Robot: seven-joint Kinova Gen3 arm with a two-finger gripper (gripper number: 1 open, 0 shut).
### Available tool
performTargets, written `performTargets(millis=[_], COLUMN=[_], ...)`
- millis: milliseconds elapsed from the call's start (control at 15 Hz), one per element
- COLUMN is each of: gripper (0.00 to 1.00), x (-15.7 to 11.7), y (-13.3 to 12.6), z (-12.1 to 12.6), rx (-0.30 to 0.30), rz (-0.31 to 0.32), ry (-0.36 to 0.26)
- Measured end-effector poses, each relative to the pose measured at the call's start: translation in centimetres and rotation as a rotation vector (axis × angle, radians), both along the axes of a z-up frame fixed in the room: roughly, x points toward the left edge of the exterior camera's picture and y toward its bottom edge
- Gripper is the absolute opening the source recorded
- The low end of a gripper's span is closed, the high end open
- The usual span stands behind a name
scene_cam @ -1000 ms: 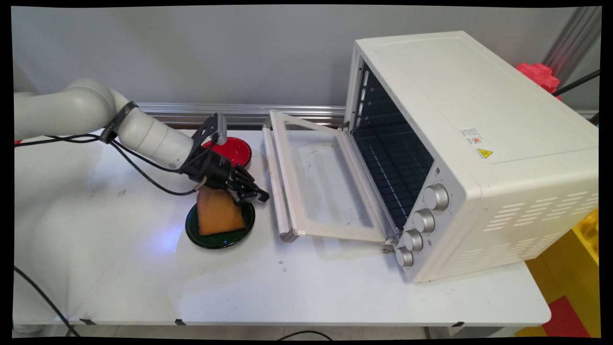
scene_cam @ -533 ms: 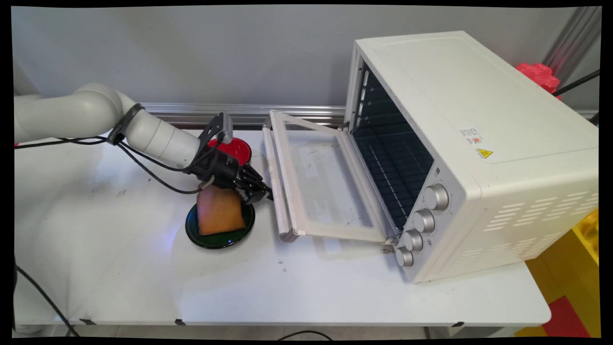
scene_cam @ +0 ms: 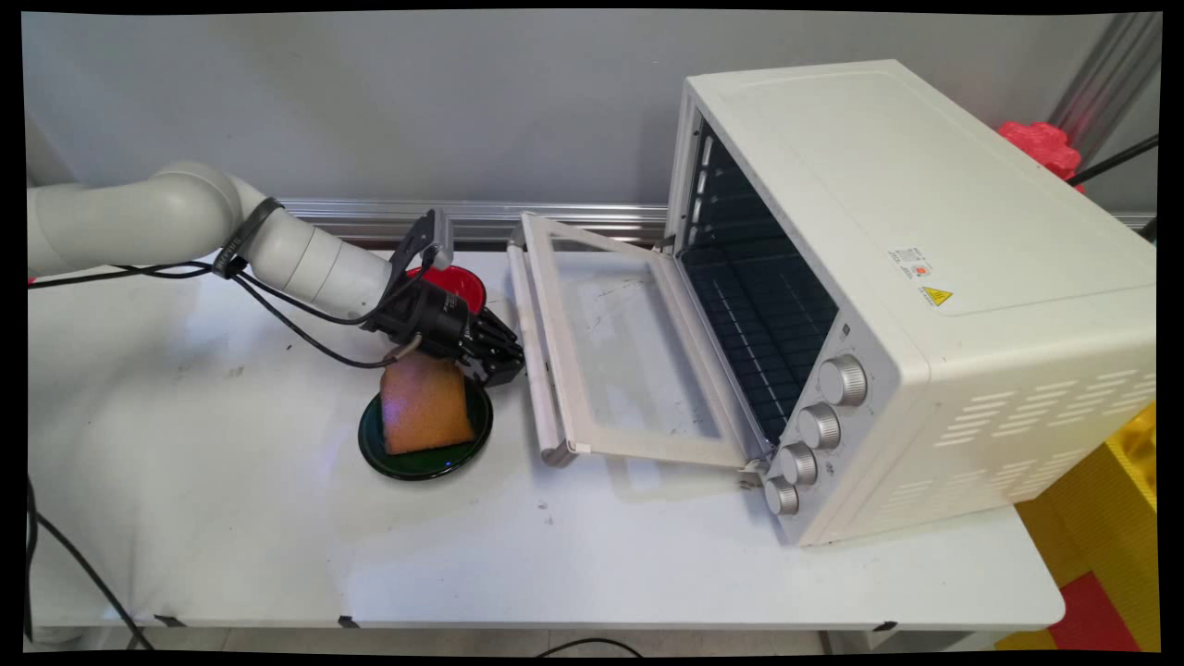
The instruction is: Close the oven
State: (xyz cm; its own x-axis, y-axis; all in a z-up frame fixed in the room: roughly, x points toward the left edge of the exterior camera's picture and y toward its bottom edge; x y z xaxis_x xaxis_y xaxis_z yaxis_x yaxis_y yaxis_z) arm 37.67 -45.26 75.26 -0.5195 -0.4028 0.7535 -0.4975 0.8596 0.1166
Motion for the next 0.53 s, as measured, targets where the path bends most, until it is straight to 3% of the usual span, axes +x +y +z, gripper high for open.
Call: performTargets(millis=[533], gripper=[0.00], x=[-0.38], y=[-0.67], z=[0.81], rx=[-0.021], rz=[-0.011], ry=[0.045])
